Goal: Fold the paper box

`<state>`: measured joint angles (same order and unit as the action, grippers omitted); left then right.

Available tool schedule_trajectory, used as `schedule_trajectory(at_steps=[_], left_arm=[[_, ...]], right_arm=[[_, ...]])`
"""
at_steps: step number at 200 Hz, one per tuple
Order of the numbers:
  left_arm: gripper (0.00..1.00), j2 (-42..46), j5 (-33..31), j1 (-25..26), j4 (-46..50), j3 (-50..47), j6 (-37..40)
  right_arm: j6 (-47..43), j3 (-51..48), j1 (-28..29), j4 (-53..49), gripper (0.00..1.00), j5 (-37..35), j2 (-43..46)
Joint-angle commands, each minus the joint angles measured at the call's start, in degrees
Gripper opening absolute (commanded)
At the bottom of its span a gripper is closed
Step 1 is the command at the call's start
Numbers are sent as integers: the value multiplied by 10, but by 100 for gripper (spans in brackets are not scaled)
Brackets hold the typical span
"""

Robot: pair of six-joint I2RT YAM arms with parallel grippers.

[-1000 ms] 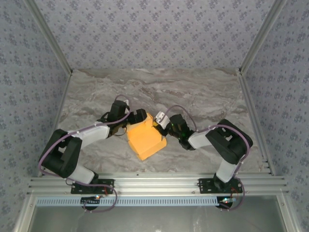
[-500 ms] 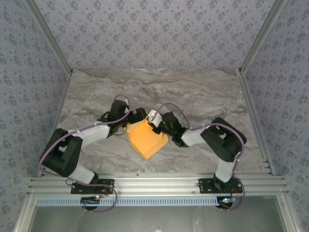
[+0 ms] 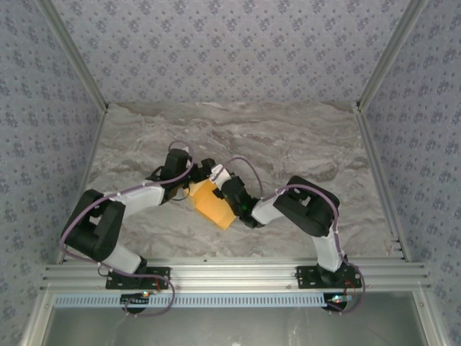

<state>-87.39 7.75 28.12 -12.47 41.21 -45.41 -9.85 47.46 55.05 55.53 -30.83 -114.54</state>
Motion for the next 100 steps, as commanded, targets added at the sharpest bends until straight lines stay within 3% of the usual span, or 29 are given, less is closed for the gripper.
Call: schedule_trajectory(at_steps=[1,53,75,100], left_arm=[[98,-29,39,15,75,-32,0],[98,-30,39,13,89,-25,19],[98,-30,39,11,93,-22,23],[98,-32,44,8,93,-20,28]], right_arm=[[55,18,-2,-18,16,-30,-11],[69,-30,-70,19,32,185,-5],[71,-19,-76,15,37,212,-17],[77,9,-69,9,36,190,-36]])
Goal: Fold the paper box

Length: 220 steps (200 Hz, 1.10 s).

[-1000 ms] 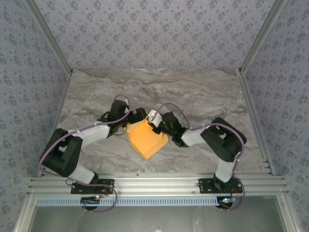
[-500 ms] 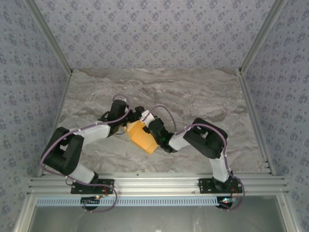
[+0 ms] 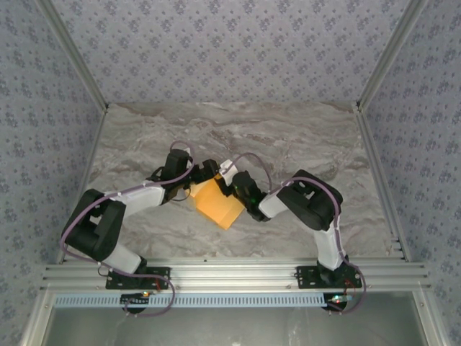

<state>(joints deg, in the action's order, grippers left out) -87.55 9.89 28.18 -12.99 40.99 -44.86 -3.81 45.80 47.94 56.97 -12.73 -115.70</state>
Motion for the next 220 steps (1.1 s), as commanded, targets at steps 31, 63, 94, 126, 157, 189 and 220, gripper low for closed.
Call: schedule_trajectory(at_steps=[31,63,94,126,157,189,220], left_arm=[[98,-41,44,4,89,-16,17],[98,-47,60,-2,79,-17,13],[98,-59,75,-8,73,-19,12],[98,-66,81,-9,66,-18,6],[98,-71,81,-9,67,-12,3],[98,-75,77,-9,73,-3,8],[97,-77,73,-9,76,4,15]], right_arm=[[19,54,10,-18,28,-60,-41],[6,76,32,-36,22,-170,-57],[35,93,44,-75,23,-272,-70],[49,86,45,-67,24,-277,-74],[51,71,48,-26,27,-222,-75],[36,30,44,26,30,-125,-51],[38,-21,26,40,33,-53,-1]])
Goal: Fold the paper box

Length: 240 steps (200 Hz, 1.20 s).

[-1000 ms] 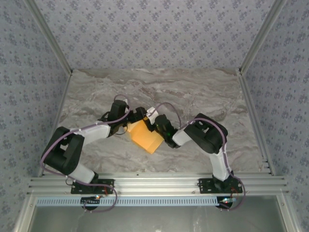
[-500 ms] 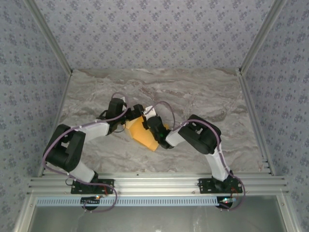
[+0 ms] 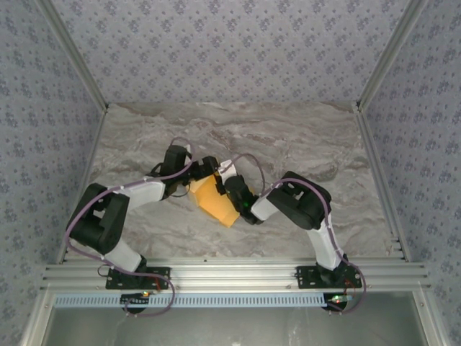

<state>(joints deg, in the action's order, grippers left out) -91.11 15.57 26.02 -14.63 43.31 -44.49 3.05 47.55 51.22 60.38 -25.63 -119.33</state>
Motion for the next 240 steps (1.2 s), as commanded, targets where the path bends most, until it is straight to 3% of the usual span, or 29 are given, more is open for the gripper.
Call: schedule_trajectory(at_steps=[1,24,62,109,141,181,202,240], left_arm=[[98,-42,16,13,93,-19,11],[98,-45,11,14,117,-3,34],[99,-34,8,12,131,16,48],[99,-21,11,11,153,64,72],[99,4,-30,11,186,100,95],[99,42,-53,15,230,150,166],[99,45,-30,27,237,169,227],[99,-45,-98,74,409,298,354]], right_arm=[[-30,-40,-8,6,33,79,37],[-48,-72,-27,-12,34,172,70],[-48,-130,-55,8,38,263,110],[-60,-180,-76,-47,39,295,217],[-47,-219,-96,-86,40,305,309],[-36,-248,-132,-181,42,307,449],[-30,-261,-173,-226,45,353,536],[-35,-262,-241,-311,51,386,643]])
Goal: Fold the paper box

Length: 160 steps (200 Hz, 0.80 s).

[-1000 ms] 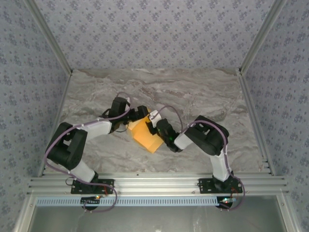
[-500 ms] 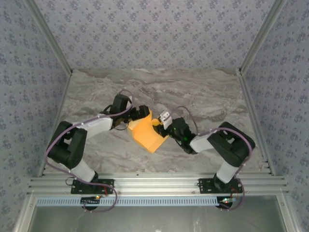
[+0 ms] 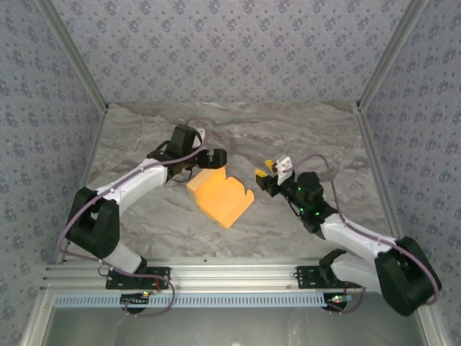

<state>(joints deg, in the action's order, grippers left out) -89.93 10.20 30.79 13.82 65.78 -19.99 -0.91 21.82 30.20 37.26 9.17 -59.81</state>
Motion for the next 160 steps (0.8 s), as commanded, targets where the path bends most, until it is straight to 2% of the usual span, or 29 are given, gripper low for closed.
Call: schedule_trajectory(at_steps=[1,26,46,88,122,160], left_arm=[[99,-61,-46,27,128,77,112],[99,-132,-112,45,210,157,132],[99,-158,-132,51,238,189,135],[99,-202,-119,49,312,250,126],[87,-237,-57,34,352,296,95],[81,-265,-22,31,374,324,90]], right_arm=[[5,-5,-32,-81,51,39,50],[12,-9,-55,-112,59,55,93],[17,-4,-60,-140,64,76,108],[14,-2,-67,-175,65,98,131],[12,-2,-77,-185,67,103,141],[8,0,-85,-203,67,111,156]])
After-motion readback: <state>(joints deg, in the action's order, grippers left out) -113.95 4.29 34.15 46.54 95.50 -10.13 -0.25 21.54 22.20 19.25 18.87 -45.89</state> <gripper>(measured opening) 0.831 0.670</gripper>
